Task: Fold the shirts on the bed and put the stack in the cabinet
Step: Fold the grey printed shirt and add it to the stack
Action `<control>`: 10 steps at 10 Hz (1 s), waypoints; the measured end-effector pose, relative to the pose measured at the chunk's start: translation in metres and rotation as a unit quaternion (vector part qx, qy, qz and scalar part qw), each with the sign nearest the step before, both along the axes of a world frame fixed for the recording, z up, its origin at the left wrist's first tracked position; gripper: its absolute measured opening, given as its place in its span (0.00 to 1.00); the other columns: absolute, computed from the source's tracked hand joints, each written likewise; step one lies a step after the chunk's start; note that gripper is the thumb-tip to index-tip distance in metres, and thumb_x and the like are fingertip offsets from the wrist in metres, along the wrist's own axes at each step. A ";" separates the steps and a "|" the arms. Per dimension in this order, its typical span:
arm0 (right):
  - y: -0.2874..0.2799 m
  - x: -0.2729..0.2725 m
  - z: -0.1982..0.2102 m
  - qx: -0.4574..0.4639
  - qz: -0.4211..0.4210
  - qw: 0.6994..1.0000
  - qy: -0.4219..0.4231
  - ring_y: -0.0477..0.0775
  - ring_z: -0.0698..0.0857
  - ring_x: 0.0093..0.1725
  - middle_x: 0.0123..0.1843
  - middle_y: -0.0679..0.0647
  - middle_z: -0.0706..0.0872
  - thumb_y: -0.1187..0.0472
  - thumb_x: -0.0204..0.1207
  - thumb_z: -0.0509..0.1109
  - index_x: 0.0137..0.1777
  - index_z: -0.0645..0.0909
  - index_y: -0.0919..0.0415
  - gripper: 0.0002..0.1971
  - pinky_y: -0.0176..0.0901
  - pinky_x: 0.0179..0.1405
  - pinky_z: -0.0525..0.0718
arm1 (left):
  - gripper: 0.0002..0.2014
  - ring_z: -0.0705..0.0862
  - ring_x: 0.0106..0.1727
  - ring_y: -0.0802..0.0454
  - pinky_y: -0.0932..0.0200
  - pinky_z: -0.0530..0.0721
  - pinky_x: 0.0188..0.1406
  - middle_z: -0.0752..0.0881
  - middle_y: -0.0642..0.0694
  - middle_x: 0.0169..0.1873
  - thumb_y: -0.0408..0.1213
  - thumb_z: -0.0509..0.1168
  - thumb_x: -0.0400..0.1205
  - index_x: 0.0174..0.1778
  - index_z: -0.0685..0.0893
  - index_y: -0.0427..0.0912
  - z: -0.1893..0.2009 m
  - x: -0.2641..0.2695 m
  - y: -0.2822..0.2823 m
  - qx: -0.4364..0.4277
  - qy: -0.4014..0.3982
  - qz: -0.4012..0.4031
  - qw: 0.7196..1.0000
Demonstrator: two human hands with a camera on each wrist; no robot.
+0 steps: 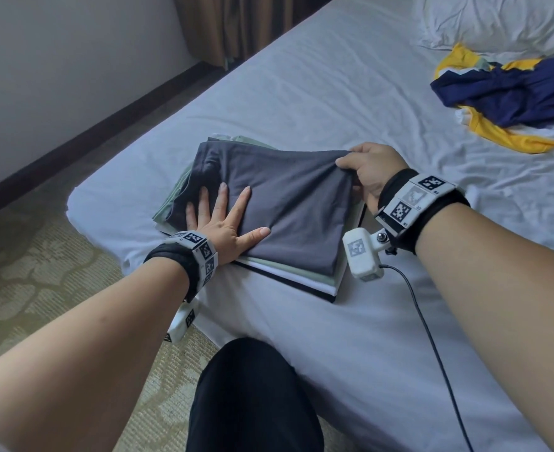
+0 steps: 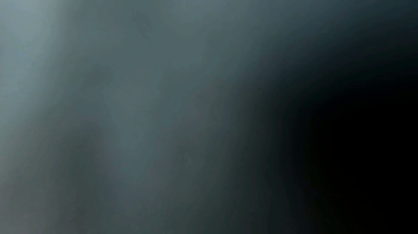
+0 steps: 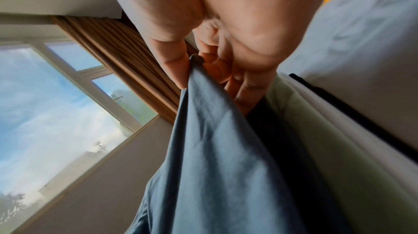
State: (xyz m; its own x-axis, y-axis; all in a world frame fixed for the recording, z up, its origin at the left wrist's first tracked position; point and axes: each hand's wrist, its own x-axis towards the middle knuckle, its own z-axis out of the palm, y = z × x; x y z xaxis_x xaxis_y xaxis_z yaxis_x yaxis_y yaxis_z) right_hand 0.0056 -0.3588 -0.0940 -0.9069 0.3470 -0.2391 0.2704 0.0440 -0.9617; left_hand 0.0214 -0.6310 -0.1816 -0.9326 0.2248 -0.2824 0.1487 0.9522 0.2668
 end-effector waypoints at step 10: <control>-0.030 0.002 -0.051 0.619 0.383 0.684 -0.047 0.56 0.30 0.88 0.89 0.40 0.31 0.12 0.66 0.46 0.85 0.34 0.26 0.49 0.61 0.86 0.32 | 0.44 0.24 0.86 0.41 0.35 0.26 0.83 0.28 0.56 0.87 0.83 0.45 0.73 0.82 0.32 0.78 0.003 0.000 0.003 -0.003 -0.008 0.005 1.000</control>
